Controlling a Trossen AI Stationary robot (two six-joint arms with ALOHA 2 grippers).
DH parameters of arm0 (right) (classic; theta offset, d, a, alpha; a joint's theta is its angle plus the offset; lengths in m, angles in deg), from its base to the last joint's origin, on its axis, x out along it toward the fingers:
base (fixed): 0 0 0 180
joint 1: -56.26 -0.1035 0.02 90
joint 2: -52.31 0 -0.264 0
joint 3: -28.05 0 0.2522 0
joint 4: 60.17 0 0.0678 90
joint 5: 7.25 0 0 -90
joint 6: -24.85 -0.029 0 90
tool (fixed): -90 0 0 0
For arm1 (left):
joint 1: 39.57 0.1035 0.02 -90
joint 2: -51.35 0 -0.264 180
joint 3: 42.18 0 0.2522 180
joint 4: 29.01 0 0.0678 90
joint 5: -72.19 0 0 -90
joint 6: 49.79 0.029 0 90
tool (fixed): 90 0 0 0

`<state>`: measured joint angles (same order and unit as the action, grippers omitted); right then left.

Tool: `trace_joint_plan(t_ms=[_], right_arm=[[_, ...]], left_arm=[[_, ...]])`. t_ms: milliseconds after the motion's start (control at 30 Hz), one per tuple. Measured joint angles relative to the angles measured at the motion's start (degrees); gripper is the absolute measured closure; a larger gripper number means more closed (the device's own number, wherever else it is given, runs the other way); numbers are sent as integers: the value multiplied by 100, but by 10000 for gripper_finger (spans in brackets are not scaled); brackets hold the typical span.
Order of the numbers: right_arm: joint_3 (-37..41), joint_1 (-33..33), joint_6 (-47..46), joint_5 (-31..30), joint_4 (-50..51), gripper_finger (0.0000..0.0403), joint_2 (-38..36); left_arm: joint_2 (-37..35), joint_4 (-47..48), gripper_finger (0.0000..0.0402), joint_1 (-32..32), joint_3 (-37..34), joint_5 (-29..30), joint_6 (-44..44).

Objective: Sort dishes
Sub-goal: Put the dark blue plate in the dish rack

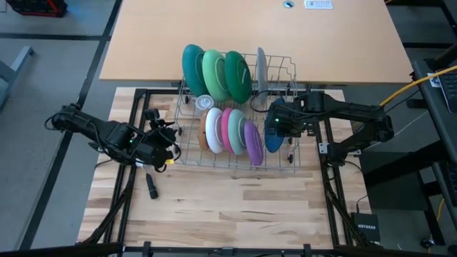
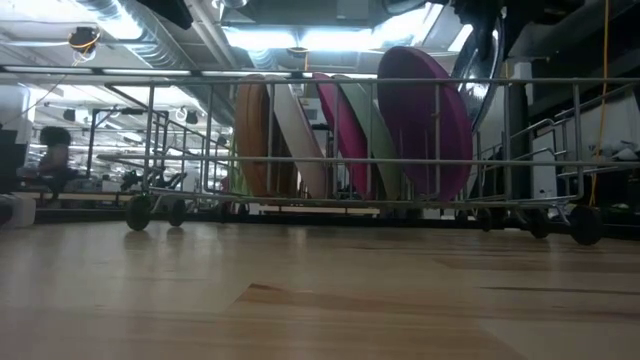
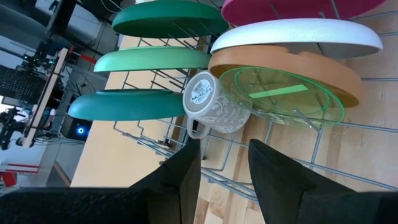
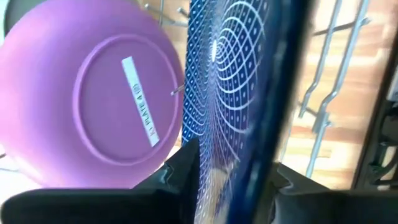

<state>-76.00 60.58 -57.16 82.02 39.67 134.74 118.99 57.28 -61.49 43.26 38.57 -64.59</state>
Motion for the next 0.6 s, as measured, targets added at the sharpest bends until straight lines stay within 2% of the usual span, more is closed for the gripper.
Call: trace_joint_plan(t_ms=[200,600], right_arm=[[7,0,-7,430,-237,297,2],[1,0,-6,493,-441,285,87]], left_arm=[[0,0,277,0,0,0,0],[0,-2,277,0,0,0,-18]])
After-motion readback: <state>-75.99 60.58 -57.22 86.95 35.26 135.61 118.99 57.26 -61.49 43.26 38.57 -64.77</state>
